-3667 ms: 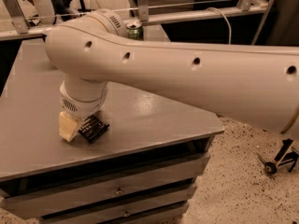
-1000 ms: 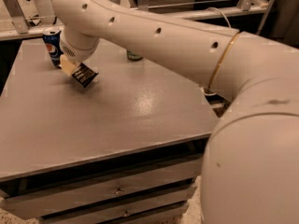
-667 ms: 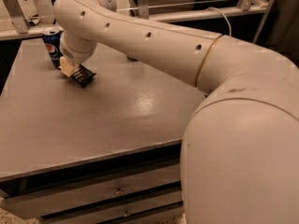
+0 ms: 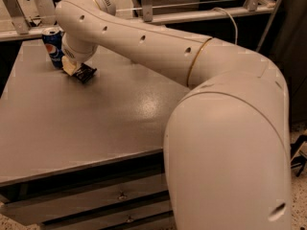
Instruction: Move rxbar chocolate near pepsi can
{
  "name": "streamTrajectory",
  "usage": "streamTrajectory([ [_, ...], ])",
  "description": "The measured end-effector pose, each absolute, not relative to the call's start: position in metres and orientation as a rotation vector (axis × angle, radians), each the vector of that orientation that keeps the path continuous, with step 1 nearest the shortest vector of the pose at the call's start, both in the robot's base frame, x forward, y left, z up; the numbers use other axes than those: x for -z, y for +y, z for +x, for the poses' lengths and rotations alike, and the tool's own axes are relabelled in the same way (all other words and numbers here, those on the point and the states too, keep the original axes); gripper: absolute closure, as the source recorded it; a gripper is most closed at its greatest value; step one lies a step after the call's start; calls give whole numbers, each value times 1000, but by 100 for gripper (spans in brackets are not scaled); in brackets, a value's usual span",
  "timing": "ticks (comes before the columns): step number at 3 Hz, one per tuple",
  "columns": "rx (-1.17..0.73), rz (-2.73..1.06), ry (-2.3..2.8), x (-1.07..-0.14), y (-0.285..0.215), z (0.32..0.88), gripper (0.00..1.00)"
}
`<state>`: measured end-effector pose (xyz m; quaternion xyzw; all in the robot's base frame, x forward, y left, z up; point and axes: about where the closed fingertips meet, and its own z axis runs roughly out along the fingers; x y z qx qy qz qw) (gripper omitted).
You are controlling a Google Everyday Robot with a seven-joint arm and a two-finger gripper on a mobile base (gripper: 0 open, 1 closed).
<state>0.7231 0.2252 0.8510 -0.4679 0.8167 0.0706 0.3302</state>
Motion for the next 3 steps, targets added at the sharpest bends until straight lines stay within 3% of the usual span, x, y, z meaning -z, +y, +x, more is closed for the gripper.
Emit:
streamTrajectory([
  [1, -175, -1207, 2142, -848, 224, 731, 29],
  [2, -173, -1201, 2142, -848, 223, 733, 5],
  [3, -180, -1193, 2133, -853, 221, 732, 0],
])
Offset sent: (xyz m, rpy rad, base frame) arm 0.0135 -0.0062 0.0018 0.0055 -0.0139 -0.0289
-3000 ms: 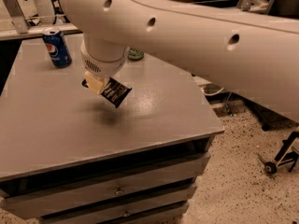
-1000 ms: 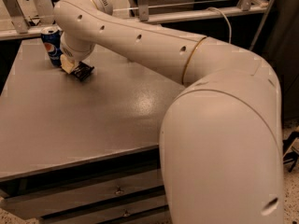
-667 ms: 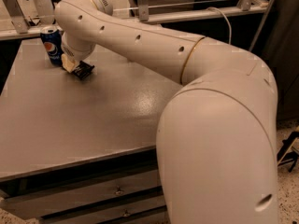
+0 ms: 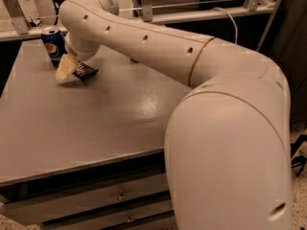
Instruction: Move rxbar chocolate near pepsi can
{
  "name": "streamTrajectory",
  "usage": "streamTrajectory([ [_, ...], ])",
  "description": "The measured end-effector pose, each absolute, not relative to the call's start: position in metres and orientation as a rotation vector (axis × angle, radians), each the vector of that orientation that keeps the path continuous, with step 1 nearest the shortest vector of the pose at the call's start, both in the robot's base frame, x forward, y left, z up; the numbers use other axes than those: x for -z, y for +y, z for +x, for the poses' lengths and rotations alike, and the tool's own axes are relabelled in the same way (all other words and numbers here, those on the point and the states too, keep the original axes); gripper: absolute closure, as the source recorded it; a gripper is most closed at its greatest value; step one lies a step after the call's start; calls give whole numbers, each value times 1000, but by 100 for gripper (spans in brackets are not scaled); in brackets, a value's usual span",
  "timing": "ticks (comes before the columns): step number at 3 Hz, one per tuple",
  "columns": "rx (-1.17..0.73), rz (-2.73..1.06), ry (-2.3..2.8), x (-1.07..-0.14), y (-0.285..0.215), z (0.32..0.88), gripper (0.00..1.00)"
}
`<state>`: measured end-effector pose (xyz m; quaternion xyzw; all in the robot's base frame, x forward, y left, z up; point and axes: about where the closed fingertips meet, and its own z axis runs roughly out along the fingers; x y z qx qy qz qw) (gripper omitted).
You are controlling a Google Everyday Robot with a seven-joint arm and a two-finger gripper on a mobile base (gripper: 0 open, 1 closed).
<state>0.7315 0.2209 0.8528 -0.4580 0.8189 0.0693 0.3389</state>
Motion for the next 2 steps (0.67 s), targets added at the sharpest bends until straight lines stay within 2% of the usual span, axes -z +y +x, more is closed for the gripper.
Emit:
streamTrajectory([
  [1, -257, -1155, 2073, -872, 202, 712, 0],
  [2, -403, -1099, 1952, -902, 159, 678, 0],
])
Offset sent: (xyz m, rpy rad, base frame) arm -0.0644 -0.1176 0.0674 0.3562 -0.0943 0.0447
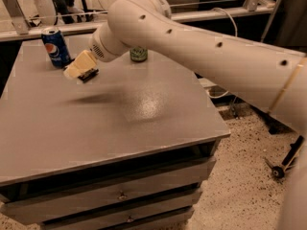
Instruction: Move rxbar chocolate near pepsi can
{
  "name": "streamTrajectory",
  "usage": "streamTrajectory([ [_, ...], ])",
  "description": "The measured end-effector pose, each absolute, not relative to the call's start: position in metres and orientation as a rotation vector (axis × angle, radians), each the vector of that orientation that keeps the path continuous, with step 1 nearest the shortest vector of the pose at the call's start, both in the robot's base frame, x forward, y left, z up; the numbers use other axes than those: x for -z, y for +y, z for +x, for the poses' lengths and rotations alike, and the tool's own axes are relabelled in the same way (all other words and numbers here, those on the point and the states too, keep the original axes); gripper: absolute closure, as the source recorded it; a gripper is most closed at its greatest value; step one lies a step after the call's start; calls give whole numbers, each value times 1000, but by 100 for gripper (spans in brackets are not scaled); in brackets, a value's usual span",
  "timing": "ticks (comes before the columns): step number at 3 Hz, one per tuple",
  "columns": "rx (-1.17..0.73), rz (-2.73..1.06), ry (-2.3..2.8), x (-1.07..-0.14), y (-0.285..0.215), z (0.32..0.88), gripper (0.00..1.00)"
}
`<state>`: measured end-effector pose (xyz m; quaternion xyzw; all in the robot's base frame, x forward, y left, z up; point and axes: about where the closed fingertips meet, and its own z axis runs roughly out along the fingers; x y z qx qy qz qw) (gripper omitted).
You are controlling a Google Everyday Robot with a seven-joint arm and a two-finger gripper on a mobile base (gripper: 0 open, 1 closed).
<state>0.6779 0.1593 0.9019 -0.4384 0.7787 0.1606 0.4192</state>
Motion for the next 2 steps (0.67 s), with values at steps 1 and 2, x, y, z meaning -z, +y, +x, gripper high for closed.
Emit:
streamTrajectory([
  [1, -530, -1087, 1819, -938, 134, 622, 0],
  [2, -597, -1044, 1794, -961, 92, 589, 0],
])
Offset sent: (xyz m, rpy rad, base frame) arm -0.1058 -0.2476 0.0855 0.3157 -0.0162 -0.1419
